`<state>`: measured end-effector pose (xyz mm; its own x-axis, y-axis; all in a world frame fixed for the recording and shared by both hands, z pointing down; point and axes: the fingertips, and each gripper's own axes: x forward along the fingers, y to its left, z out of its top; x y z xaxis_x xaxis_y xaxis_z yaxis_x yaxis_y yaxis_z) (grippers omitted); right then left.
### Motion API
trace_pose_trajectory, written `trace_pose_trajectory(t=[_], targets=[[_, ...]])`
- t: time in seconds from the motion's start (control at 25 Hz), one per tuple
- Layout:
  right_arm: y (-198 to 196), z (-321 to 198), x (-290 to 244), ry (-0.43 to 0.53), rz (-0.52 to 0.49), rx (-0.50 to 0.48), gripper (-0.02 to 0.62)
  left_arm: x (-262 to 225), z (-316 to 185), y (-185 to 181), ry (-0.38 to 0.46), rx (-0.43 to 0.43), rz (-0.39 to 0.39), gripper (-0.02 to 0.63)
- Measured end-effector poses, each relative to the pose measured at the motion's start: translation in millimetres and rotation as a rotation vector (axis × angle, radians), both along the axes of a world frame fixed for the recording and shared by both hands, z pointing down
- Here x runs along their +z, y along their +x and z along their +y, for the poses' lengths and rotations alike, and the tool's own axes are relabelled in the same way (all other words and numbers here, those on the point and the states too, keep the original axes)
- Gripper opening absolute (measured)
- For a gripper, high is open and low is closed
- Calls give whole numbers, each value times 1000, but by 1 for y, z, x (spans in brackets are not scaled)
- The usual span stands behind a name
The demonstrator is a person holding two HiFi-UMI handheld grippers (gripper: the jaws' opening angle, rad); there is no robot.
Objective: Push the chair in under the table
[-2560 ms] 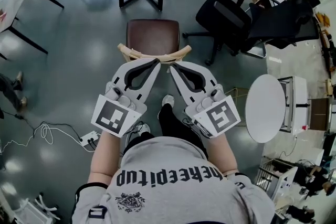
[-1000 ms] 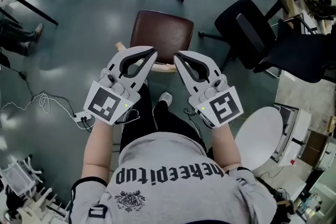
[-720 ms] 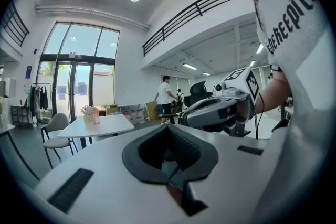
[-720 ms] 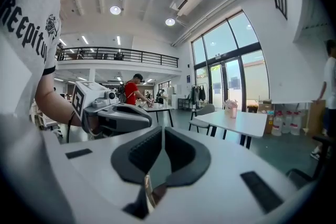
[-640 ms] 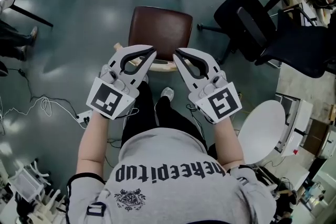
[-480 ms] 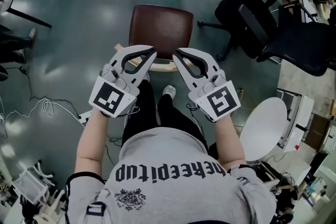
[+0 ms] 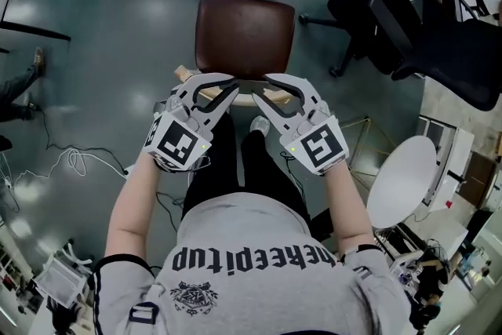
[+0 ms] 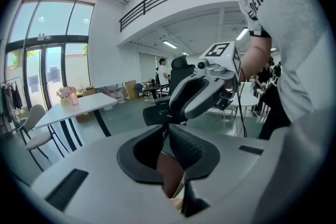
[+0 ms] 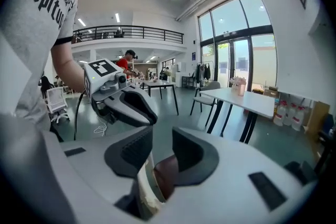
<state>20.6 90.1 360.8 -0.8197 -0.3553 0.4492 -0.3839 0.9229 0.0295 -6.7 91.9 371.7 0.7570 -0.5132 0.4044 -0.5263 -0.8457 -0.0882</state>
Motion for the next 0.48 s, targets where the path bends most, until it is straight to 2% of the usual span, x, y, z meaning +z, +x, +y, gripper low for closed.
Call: trace_pose_trajectory(t=[0.12, 0.48], targets=[[-3, 5, 21, -34, 29, -17, 129, 22, 5, -1, -42, 43, -37, 83], [-4, 19, 78, -101, 129, -58, 147, 84, 21, 1, -100, 160, -208, 138]])
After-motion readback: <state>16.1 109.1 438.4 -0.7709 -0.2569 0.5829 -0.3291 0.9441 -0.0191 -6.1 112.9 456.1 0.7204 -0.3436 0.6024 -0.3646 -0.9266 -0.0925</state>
